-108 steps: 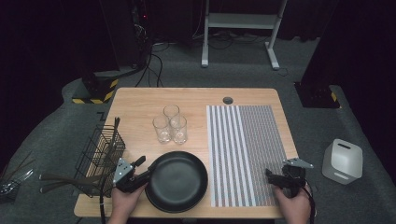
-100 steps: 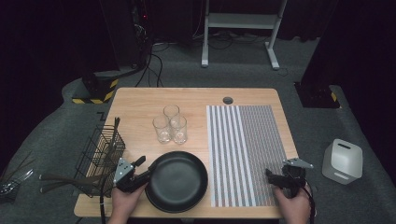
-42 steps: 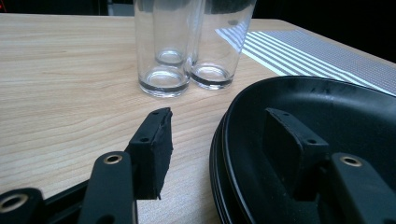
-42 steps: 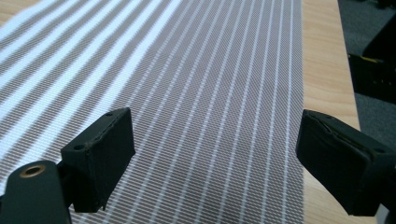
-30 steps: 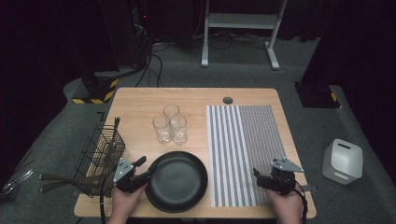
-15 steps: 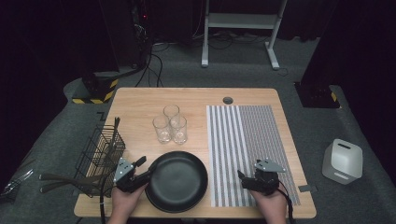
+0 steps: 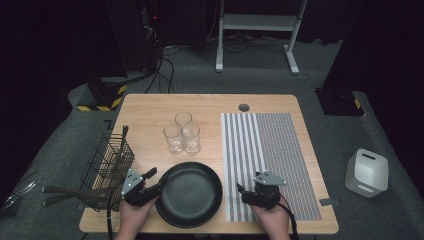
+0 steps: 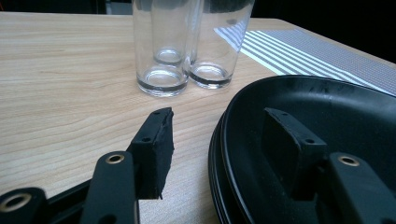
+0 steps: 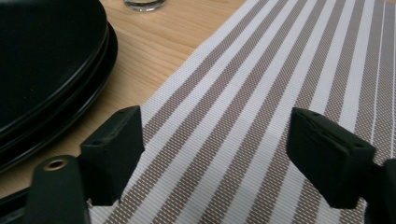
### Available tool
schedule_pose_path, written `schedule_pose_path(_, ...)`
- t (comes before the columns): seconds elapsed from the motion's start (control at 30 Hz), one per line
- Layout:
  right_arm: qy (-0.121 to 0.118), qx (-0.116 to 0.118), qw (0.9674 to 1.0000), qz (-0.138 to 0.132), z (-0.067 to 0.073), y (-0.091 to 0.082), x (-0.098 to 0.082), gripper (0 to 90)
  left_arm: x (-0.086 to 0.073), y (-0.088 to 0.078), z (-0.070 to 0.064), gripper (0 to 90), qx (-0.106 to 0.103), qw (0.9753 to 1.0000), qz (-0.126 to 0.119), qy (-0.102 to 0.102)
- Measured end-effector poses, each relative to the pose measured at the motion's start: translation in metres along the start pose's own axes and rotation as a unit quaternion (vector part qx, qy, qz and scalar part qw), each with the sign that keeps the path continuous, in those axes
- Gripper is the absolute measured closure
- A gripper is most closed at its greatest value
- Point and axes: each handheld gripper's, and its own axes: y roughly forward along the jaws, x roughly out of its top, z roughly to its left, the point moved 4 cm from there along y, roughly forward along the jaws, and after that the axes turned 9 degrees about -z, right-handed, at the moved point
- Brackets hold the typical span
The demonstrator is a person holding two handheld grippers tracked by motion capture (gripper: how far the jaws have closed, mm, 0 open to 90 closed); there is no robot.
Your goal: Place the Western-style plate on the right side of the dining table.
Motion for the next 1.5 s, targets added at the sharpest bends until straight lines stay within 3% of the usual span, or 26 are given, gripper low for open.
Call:
schedule_pose_path(0.3, 0.008, 0.015, 0.9999, 0.001, 0.013, 0.01, -0.002, 26.1, 0.0, 0.0, 0.0, 44.1, -0.003, 1.0, 0.0, 0.001)
schedule_pose_path(0.4, 0.017, 0.029, 0.9994, 0.006, 0.014, 0.012, -0.006, 32.4, 0.0, -0.001, 0.0, 44.1, -0.002, 1.0, -0.001, 0.0)
schedule_pose_path(0.77, -0.005, 0.004, 0.9999, 0.011, 0.018, 0.013, -0.012, 32.1, 0.002, -0.001, 0.0, 44.6, -0.001, 1.0, 0.003, 0.004)
schedule_pose_path(0.9, 0.022, 0.004, 0.9997, 0.013, 0.014, 0.014, -0.013, 31.0, 0.008, -0.004, -0.004, 44.6, -0.004, 1.0, 0.005, 0.005)
schedule_pose_path(1.0, 0.027, 0.007, 0.9996, 0.01, 0.013, 0.013, -0.013, 30.2, 0.011, -0.007, -0.006, 46.3, -0.005, 0.9999, 0.007, 0.011)
schedule_pose_path(1.07, 0.024, 0.007, 0.9997, 0.008, 0.014, 0.013, -0.013, 30.1, 0.016, -0.01, -0.01, 48.1, -0.004, 0.9996, 0.023, 0.014)
schedule_pose_path(1.17, 0.021, 0.006, 0.9997, 0.006, 0.014, 0.013, -0.013, 30.2, 0.017, -0.011, -0.012, 48.0, -0.004, 0.9995, 0.031, 0.009)
schedule_pose_path(1.23, 0.024, 0.003, 0.9997, 0.004, 0.013, 0.012, -0.013, 30.4, 0.019, -0.012, -0.014, 49.3, -0.014, 0.999, 0.041, -0.008)
schedule_pose_path(1.3, 0.026, 0.003, 0.9997, 0.003, 0.013, 0.012, -0.013, 30.7, 0.02, -0.012, -0.016, 52.5, -0.018, 0.9988, 0.045, -0.005)
schedule_pose_path(1.5, 0.027, 0.003, 0.9996, 0.001, 0.013, 0.012, -0.013, 31.0, 0.026, -0.015, -0.018, 58.0, -0.007, 0.9985, 0.049, -0.021)
